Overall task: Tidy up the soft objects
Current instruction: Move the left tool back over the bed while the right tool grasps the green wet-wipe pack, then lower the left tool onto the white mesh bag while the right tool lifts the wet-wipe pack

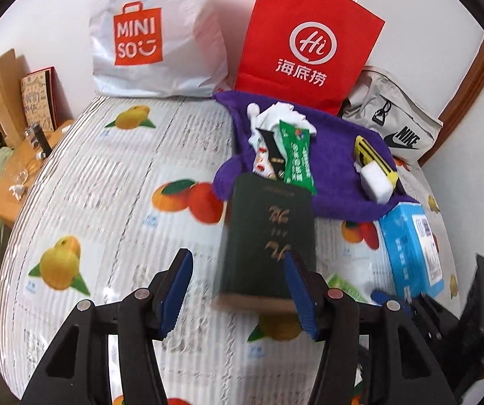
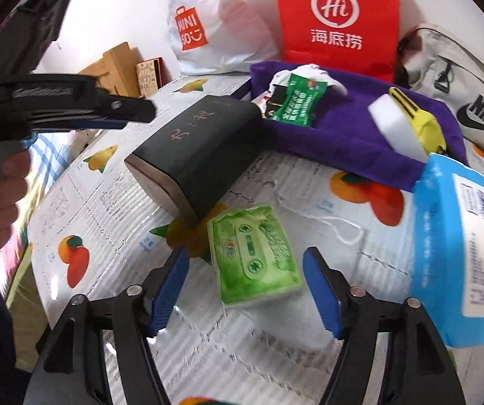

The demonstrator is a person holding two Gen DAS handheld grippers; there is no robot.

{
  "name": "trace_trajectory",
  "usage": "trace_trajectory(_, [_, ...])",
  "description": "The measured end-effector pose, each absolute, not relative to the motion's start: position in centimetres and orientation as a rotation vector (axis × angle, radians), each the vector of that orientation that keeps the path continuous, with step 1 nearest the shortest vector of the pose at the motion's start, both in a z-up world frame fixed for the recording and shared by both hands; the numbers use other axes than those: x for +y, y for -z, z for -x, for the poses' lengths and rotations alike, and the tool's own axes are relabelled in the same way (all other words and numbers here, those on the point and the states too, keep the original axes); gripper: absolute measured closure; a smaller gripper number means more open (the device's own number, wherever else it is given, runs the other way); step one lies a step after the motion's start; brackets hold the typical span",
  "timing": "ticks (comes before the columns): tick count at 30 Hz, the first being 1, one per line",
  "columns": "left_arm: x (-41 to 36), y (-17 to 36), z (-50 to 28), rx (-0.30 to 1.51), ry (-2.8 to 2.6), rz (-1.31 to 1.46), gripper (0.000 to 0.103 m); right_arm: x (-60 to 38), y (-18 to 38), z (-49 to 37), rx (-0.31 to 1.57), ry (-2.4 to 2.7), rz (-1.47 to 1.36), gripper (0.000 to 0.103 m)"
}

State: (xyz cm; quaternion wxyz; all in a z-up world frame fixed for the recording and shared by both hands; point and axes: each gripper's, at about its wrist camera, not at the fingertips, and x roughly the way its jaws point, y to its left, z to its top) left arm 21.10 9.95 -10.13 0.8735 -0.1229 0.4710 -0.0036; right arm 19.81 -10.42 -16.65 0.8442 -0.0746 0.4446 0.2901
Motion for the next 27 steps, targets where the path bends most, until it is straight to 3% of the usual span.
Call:
trace_trajectory(3, [10.2,10.4,-20.1,0.987,0.012,0.257,0.049,-9.6,17.8,-20.3,0.962,-0.573,0.193,0.031])
trace_trajectory(5, [10.2,10.7,-19.5,0.991,0.012,0.252,0.049,-9.5,18.1,-20.2,0.957,-0.574,0.185,0.047])
trace_trajectory(15, [7.4,11.7,-16.8,1.010,0.052,0.215,0.049,-15.3,14.6,-16.3,0.842,-0.505,0.046,0.048])
trace_trajectory(27, [-1.5,14.6,-15.1,1.088,0.198,0.118,0.046,-24.1,16.2,-9.6,0.817,-0.355,0.109,0.047])
